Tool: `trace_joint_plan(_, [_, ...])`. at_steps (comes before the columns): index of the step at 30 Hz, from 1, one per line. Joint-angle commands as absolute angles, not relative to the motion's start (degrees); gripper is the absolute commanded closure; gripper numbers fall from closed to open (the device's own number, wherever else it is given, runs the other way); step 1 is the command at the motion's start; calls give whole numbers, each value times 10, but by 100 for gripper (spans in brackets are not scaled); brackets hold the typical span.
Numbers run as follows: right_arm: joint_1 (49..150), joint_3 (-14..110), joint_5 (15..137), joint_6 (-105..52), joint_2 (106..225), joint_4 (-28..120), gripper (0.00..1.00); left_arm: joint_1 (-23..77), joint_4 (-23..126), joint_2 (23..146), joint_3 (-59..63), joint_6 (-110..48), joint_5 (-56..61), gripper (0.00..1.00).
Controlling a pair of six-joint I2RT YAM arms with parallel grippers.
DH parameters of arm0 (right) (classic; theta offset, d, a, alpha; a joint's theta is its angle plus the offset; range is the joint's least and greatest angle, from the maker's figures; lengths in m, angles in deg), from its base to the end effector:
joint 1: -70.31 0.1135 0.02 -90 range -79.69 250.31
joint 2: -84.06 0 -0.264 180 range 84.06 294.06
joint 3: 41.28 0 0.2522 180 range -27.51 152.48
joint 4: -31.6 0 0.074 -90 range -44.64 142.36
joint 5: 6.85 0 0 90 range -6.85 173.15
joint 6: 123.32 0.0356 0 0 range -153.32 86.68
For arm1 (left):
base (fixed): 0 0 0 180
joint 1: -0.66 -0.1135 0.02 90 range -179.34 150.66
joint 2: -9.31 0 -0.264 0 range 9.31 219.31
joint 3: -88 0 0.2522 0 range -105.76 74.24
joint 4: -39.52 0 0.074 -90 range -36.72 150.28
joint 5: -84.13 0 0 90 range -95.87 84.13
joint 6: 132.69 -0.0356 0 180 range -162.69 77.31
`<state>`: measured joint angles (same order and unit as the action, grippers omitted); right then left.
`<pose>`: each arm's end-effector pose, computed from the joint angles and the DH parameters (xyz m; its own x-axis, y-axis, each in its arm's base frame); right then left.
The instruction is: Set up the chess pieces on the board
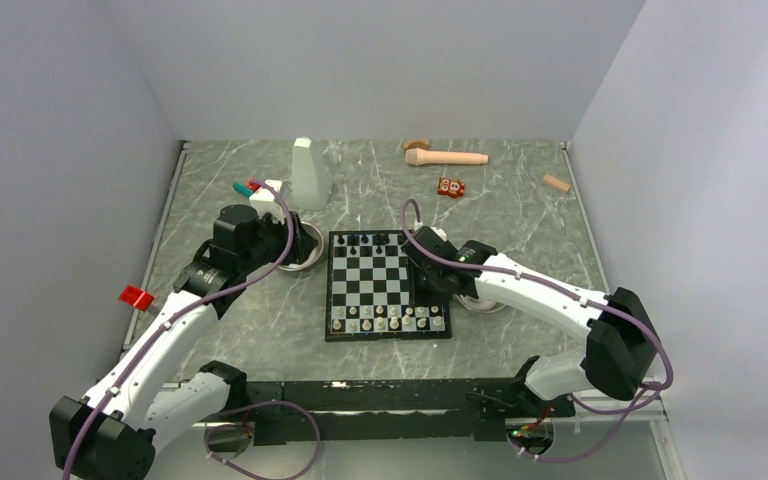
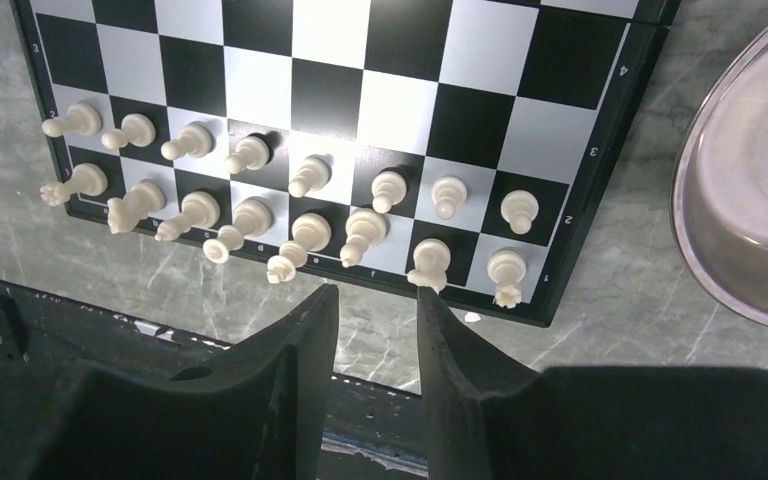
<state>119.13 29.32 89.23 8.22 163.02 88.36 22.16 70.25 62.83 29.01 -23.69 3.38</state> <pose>0.1773 0.1970 0.2367 -0.9239 -0.0546 -0.3786 -0.1421 0.9679 0.2071 0.1959 -0.0833 0.3032 -0.5372 -0.1338 -0.8328 0.3407 0.8688 -0.3593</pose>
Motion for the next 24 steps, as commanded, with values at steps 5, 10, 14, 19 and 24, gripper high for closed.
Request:
trace_joint_plan(5, [1201,304,872,74,1647,867,63,218,678,630,285,-234,49,48])
trace_joint_plan(10, [1207,301,865,78,1670,843,64,218,679,631,284,-234,51,48])
trace_joint_plan(14, [1210,300,864,81,1683,835,64,218,680,628,285,-233,51,48])
trace_joint_plan(19, [1212,300,866,82,1696,834,64,218,681,627,285,-235,51,48])
trace_joint_plan(24, [1213,298,867,83,1706,832,65,218,680,629,284,-235,51,48])
